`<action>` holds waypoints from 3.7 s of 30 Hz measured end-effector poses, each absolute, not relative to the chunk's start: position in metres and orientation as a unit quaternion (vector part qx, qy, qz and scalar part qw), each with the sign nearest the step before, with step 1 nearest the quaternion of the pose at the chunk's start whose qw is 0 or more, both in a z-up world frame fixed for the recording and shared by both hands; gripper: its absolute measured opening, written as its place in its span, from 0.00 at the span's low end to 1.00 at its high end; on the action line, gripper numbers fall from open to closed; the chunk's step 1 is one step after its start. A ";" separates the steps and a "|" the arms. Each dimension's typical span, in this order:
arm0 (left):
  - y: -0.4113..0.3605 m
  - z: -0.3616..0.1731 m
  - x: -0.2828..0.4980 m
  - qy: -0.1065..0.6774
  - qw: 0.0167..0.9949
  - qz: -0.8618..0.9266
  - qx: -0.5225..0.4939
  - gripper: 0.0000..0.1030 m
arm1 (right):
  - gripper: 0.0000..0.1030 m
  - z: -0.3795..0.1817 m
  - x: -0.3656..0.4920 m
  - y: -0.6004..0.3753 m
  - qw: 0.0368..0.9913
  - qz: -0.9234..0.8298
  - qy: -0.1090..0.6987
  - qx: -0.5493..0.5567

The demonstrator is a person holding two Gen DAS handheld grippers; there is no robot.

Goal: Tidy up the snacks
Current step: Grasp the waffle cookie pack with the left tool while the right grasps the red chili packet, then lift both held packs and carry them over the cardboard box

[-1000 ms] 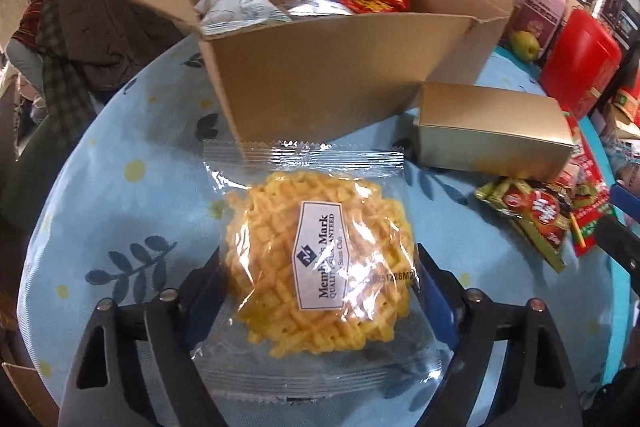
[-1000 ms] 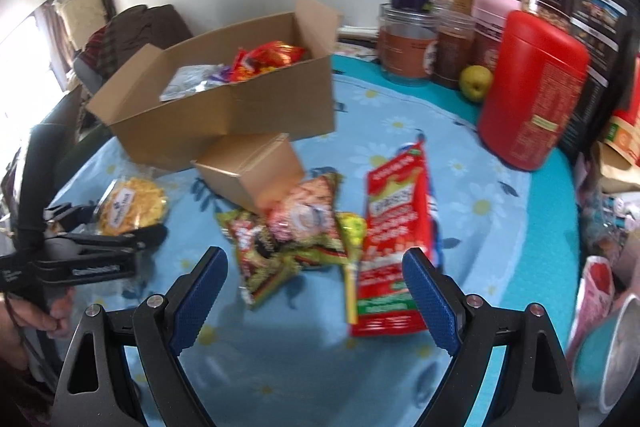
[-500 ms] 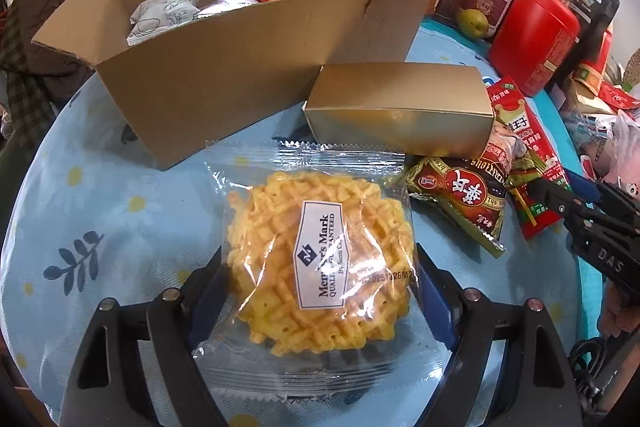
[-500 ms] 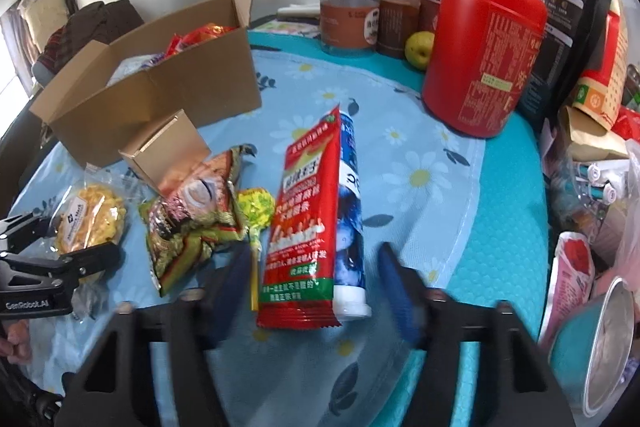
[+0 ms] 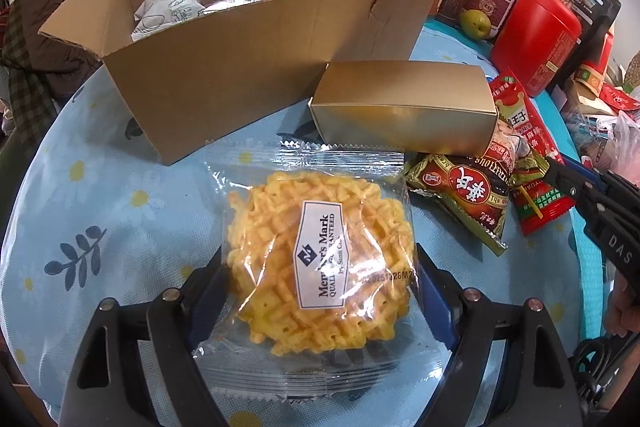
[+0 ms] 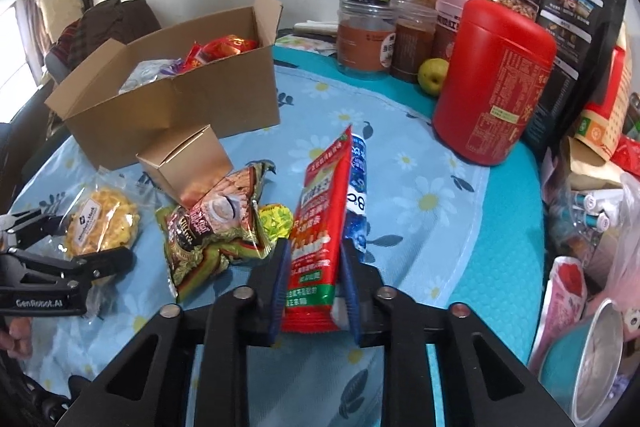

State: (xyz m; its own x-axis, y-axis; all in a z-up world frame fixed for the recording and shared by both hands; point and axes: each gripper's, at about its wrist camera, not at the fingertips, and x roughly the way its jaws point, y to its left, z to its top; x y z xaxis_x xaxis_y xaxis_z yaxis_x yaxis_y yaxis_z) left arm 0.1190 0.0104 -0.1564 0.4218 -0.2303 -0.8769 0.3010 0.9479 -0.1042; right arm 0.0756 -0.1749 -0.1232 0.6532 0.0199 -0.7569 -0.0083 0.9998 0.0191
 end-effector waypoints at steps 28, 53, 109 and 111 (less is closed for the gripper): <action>0.022 -0.148 0.048 0.521 0.831 -0.191 0.035 0.80 | 0.09 -0.129 0.001 -0.164 0.893 0.029 0.448 0.037; 0.010 -0.158 0.021 0.493 0.845 -0.189 0.084 0.83 | 0.10 -0.151 -0.007 -0.124 0.885 0.052 0.462 -0.019; 0.060 0.010 0.112 0.294 0.940 -0.175 -0.026 0.78 | 0.09 0.003 0.081 -0.073 0.938 0.183 0.288 -0.062; 0.061 0.016 0.123 0.284 0.943 -0.172 -0.028 0.78 | 0.09 0.009 0.097 -0.072 0.940 0.182 0.281 -0.066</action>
